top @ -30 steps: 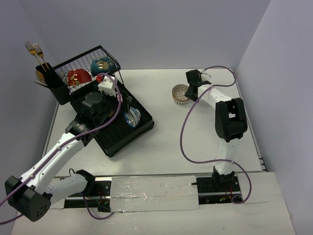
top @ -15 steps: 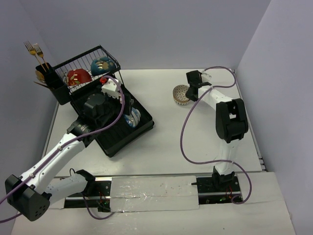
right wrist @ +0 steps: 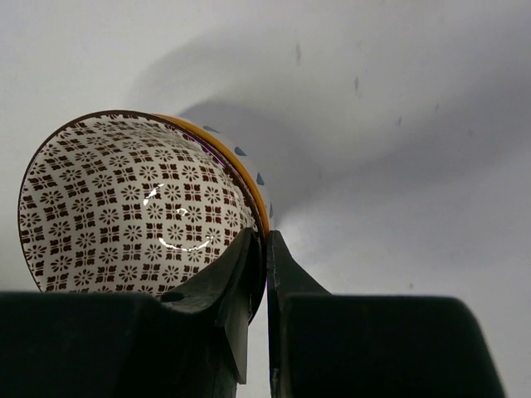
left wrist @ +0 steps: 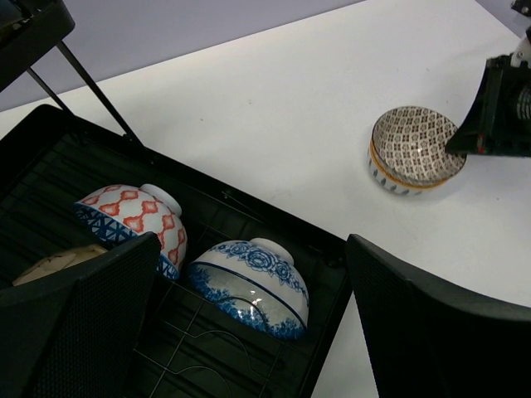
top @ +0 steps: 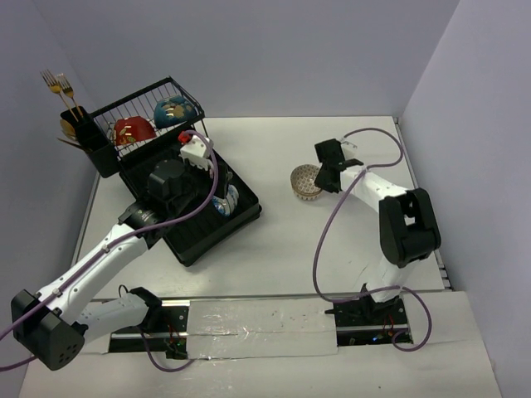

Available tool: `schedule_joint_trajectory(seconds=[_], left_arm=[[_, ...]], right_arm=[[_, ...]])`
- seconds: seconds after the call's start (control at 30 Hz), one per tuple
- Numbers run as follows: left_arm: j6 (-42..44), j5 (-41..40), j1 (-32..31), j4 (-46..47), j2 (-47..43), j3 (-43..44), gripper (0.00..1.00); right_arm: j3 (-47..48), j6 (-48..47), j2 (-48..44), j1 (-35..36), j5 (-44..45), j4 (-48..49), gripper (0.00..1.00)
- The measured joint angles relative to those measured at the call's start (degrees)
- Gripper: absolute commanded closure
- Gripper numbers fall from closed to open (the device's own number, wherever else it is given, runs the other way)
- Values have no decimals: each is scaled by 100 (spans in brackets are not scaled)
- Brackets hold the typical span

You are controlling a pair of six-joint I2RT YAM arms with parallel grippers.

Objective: Load the bowls into the dish rack

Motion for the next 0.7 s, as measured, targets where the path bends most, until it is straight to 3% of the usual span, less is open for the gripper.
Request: schedule_joint_trajectory(seconds=[0.37, 0.53, 0.7], left_arm=[[39, 0, -101, 2, 15, -2, 1], [114, -2, -142, 2, 31, -2, 1], [136, -2, -166, 2, 83, -2, 1]], right_arm=[[-1517, -52, -1370, 1556, -389, 190, 100], [-1867, -61, -1880, 1731, -474, 50, 100], [-1875, -179, -2041, 1731, -332, -33, 86]])
